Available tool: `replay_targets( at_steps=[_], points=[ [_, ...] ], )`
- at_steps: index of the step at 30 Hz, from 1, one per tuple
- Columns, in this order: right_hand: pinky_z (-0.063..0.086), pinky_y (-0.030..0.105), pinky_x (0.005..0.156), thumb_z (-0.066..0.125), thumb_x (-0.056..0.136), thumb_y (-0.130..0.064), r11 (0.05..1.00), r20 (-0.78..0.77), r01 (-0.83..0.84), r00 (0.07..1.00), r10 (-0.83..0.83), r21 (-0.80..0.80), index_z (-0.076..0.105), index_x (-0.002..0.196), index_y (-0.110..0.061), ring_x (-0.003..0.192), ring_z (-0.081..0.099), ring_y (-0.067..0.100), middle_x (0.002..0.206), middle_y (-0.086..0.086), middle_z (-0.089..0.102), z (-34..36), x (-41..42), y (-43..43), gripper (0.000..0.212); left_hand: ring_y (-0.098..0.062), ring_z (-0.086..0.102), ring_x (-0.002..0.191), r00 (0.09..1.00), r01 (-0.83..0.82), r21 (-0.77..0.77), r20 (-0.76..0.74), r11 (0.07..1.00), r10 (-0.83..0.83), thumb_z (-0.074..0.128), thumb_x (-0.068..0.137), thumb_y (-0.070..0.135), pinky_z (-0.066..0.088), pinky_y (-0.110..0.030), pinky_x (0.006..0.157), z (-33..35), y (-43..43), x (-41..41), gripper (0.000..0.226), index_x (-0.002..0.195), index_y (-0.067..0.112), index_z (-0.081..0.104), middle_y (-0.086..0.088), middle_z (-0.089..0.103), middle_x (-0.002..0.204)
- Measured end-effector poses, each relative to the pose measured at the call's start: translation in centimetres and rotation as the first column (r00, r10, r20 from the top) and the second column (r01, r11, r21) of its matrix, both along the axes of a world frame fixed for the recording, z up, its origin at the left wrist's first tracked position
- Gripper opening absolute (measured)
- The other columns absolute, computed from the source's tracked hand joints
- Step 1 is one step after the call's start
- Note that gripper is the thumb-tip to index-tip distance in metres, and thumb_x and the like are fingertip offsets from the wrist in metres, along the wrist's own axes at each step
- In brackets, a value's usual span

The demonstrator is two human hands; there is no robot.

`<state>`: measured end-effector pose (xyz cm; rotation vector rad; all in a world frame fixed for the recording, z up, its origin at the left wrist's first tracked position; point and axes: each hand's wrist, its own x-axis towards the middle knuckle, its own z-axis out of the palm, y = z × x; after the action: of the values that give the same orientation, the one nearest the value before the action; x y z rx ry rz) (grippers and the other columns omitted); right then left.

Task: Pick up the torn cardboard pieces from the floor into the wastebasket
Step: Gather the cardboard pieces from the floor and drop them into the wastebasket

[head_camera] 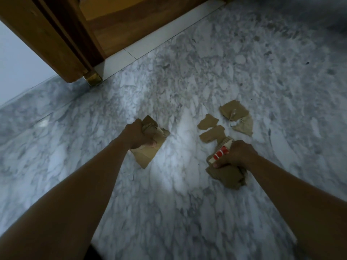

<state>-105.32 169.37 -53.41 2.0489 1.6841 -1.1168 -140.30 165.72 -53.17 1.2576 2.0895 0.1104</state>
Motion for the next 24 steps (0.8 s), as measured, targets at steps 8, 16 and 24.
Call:
replay_targets(
  at_steps=[8, 16, 24],
  points=[
    [0.042, 0.028, 0.074, 0.097, 0.042, -0.054, 0.989, -0.084, -0.126, 0.988, 0.133, 0.075, 0.056, 0.104, -0.02, 0.087, 0.054, 0.017, 0.097, -0.002, 0.059, 6.9, 3.0, 3.2, 0.082, -0.02, 0.059, 0.098, 0.996, 0.083, 0.09, 0.036, 0.992, -0.087, 0.093, 0.056, 0.048, 0.045, -0.028, 0.072, 8.5, 0.4, 3.1, 0.072, 0.112, 0.017, 0.059, 0.0, 0.061, 0.106],
    [0.046, 0.029, 0.077, 0.093, 0.038, -0.064, 0.878, 0.107, -0.442, 0.897, 0.429, 0.184, 0.059, 0.115, -0.022, 0.093, 0.059, 0.019, 0.103, -0.002, 0.062, 11.5, 5.7, 10.5, 0.094, -0.023, 0.063, 0.107, 0.946, 0.258, 0.005, 0.204, 0.966, -0.253, 0.095, 0.054, 0.031, 0.053, -0.035, 0.087, 9.1, 3.0, 13.9, 0.073, 0.119, 0.02, 0.062, -0.004, 0.068, 0.115],
    [0.053, 0.043, 0.092, 0.096, 0.038, -0.048, 0.76, -0.003, -0.628, 0.77, 0.638, 0.168, 0.049, 0.116, -0.031, 0.105, 0.059, 0.022, 0.115, -0.003, 0.058, 6.3, 5.5, 16.8, 0.093, -0.031, 0.046, 0.133, 0.947, 0.312, 0.036, 0.065, 0.949, -0.314, 0.097, 0.048, 0.038, 0.04, -0.039, 0.11, 0.6, 7.2, 21.2, 0.134, 0.155, 0.03, 0.018, -0.003, 0.018, 0.155]
  ],
)
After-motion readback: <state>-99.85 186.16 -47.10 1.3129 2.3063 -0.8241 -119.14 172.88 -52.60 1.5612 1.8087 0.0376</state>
